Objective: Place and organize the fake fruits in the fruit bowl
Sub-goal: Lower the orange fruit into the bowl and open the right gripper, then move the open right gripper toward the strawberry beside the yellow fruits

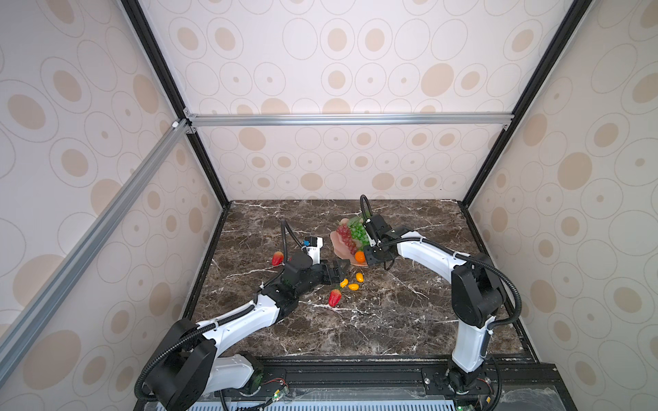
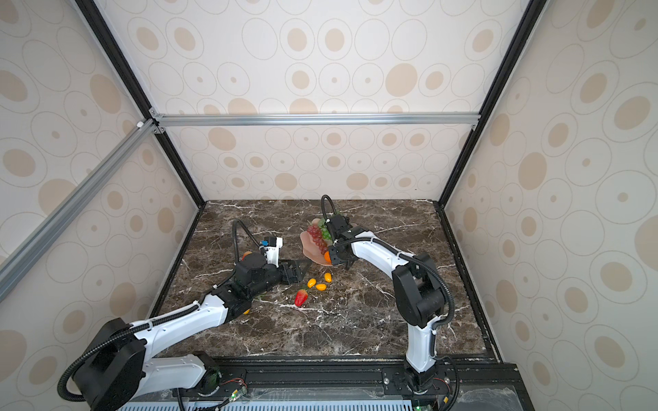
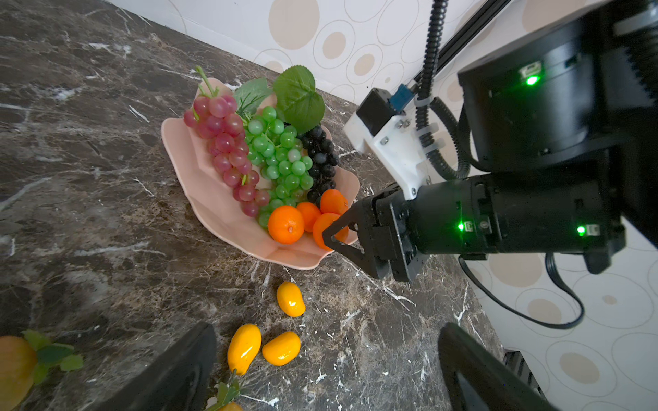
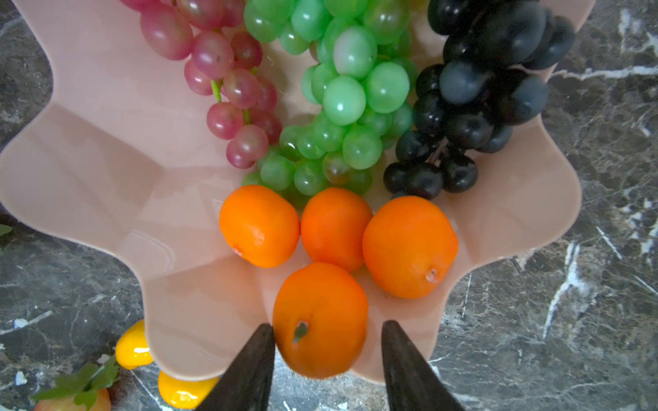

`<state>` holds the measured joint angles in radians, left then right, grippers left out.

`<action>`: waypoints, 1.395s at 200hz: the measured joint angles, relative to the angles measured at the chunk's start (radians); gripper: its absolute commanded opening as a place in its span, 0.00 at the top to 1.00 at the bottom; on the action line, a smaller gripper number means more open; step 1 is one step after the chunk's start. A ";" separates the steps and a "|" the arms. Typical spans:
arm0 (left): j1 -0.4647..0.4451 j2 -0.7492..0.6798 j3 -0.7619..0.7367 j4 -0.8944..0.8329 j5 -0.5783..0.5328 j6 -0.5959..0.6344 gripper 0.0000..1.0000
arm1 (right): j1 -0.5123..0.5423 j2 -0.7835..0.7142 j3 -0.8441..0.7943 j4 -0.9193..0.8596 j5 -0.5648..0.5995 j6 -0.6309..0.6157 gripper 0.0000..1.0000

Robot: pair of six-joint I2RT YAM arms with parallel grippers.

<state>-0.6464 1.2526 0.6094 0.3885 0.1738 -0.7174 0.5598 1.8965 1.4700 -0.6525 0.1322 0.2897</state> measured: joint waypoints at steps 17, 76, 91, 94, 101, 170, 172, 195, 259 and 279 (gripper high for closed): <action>0.000 0.000 0.000 0.000 -0.002 0.000 0.02 | 0.000 0.000 0.000 0.000 0.000 0.000 0.47; 0.000 -0.034 0.000 -0.025 -0.038 0.019 0.02 | 0.000 -0.027 -0.010 0.004 0.002 -0.002 0.41; 0.000 -0.055 0.001 -0.050 -0.064 0.029 0.02 | 0.000 -0.078 -0.037 0.023 -0.004 -0.006 0.40; 0.000 -0.057 0.002 -0.058 -0.069 0.031 0.02 | 0.000 -0.089 -0.043 0.027 -0.006 -0.006 0.40; 0.000 -0.065 0.003 -0.076 -0.080 0.035 0.02 | 0.000 -0.119 -0.058 0.040 -0.009 -0.008 0.40; 0.038 -0.154 0.003 -0.189 -0.146 0.066 0.02 | 0.045 -0.259 -0.160 0.148 -0.054 -0.007 0.42; 0.042 -0.158 0.002 -0.190 -0.146 0.066 0.02 | 0.049 -0.259 -0.163 0.150 -0.053 -0.007 0.42; 0.079 -0.183 -0.001 -0.196 -0.141 0.067 0.02 | 0.098 -0.259 -0.173 0.154 -0.054 -0.006 0.42; 0.181 -0.229 -0.050 -0.230 -0.092 0.065 0.02 | 0.183 -0.251 -0.175 0.181 -0.073 0.002 0.46; 0.213 -0.245 -0.068 -0.238 -0.067 0.060 0.02 | 0.196 -0.233 -0.175 0.183 -0.087 0.002 0.47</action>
<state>-0.4335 1.0073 0.5411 0.1509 0.1070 -0.6575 0.7563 1.6634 1.2953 -0.4694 0.0452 0.2913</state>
